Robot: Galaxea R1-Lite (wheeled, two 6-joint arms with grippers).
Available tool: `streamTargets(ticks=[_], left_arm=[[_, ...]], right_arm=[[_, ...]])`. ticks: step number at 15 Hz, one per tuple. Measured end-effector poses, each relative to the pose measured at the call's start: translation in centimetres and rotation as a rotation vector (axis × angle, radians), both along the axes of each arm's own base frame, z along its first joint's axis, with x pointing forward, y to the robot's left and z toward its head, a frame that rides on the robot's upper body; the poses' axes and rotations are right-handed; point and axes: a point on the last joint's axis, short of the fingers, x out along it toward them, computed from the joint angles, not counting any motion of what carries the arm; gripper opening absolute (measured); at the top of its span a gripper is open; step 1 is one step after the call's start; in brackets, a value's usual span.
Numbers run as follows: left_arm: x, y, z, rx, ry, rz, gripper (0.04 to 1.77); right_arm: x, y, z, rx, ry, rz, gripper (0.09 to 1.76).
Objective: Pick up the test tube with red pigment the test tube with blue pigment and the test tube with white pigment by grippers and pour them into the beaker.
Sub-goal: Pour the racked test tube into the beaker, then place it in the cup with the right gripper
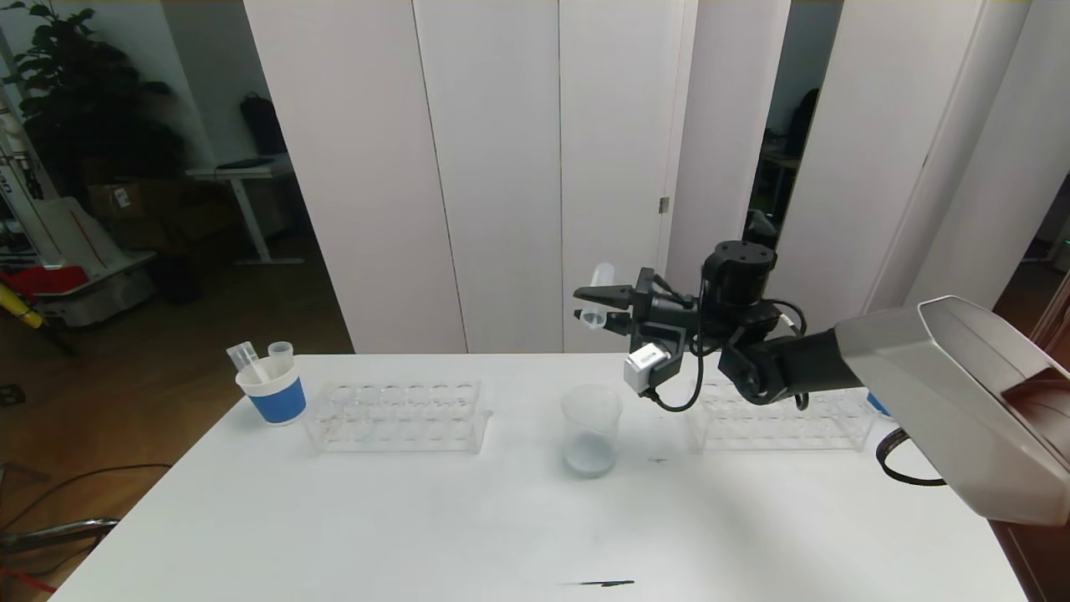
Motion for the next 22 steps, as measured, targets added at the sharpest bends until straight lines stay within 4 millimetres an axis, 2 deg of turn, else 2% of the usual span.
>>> streamTargets(ticks=[3,6,11,17,22], left_arm=[[0.0,0.0,0.0,0.000,0.000,0.000,1.75],[0.0,0.0,0.0,0.000,0.000,0.000,1.75],[0.0,0.0,0.0,0.000,0.000,0.000,1.75],[0.0,0.0,0.0,0.000,0.000,0.000,1.75],[0.0,0.0,0.0,0.000,0.000,0.000,1.75]], right_arm=[[-0.3,0.4,0.9,0.042,0.071,-0.053,0.58],[-0.9,1.0,3.1,0.132,0.151,-0.189,0.58],[-1.3,0.9,5.5,0.430,0.410,-0.452,0.58],[-2.9,1.8,4.5,0.962,0.880,-0.698,0.58],[-4.2,1.0,2.7,1.322,1.181,-0.731,0.58]])
